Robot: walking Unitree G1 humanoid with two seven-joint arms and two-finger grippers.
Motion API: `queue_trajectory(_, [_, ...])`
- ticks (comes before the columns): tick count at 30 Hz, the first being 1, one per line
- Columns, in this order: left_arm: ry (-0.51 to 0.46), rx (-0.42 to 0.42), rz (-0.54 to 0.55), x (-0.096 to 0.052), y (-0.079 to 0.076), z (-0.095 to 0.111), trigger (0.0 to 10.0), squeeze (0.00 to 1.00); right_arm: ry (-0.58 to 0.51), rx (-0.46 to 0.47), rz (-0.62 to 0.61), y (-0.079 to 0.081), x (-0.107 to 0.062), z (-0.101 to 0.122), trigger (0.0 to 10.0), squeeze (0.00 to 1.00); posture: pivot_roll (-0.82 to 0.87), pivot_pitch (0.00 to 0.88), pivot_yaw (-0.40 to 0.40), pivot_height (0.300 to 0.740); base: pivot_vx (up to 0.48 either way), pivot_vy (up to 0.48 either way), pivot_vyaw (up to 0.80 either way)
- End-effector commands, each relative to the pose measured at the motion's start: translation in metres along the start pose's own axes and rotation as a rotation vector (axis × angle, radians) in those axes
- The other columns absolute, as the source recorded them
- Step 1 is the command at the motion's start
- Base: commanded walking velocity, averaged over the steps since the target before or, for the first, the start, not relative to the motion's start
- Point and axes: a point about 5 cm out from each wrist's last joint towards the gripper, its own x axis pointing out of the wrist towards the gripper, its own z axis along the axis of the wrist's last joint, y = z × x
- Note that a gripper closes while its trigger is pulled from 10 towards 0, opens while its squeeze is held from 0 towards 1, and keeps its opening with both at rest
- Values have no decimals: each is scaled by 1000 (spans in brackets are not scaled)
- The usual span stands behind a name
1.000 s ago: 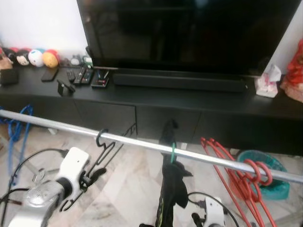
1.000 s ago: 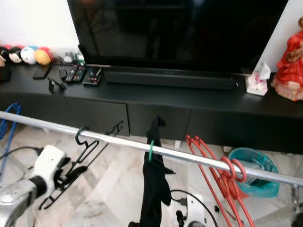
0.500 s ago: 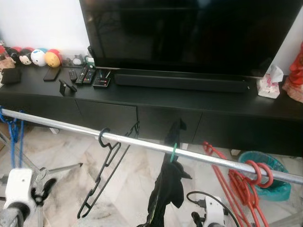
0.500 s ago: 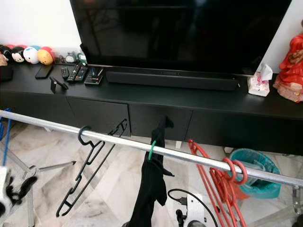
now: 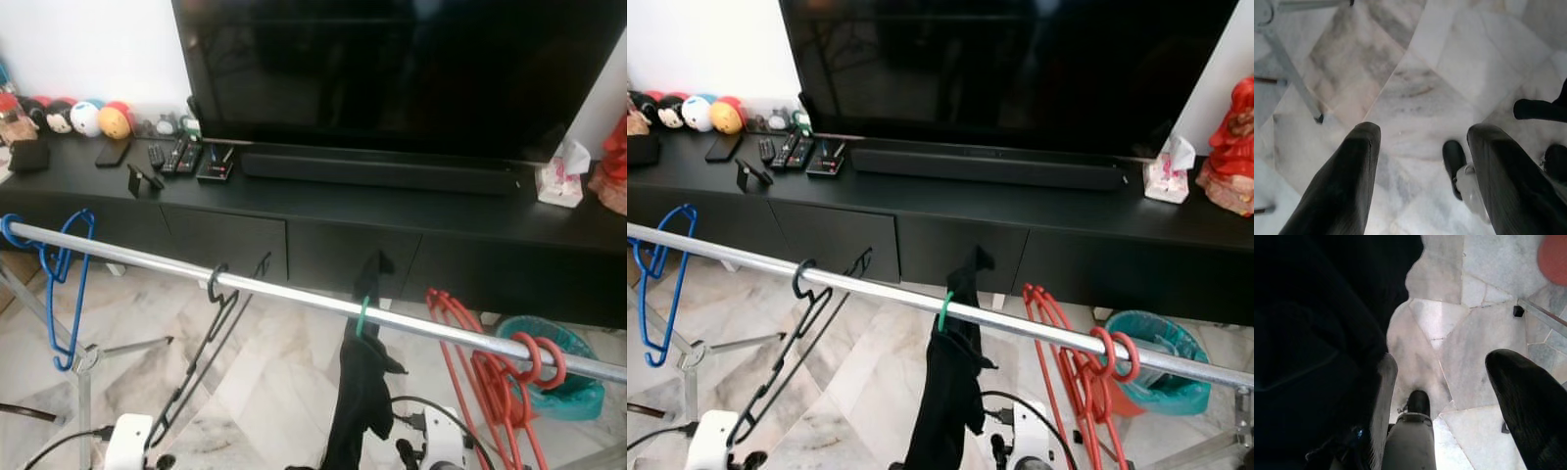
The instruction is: Hang hanger
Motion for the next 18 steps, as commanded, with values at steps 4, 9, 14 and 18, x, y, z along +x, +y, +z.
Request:
queue_trajectory(4, [63, 66, -58, 11, -27, -6, 10000, 0, 5, 10, -4, 0, 0, -2, 10000, 0, -3, 0, -3, 740, 0, 0, 0])
queue_trajectory(9, [70, 109, -90, 16, -38, 0, 10000, 0, 3, 16, 2, 0, 0, -3, 10000, 0, -9, 0, -2, 740, 0, 0, 0])
queue_trajectory(14, [62, 146, -110, 20, -46, 7, 10000, 0, 4, 12, 7, 1, -1, -4, 10000, 0, -20, 0, 6, 740, 0, 0, 0])
queue_trajectory(18, [66, 160, -112, 22, -49, 9, 10000, 0, 6, 9, 11, 3, -1, -5, 10000, 0, -29, 0, 12, 740, 0, 0, 0])
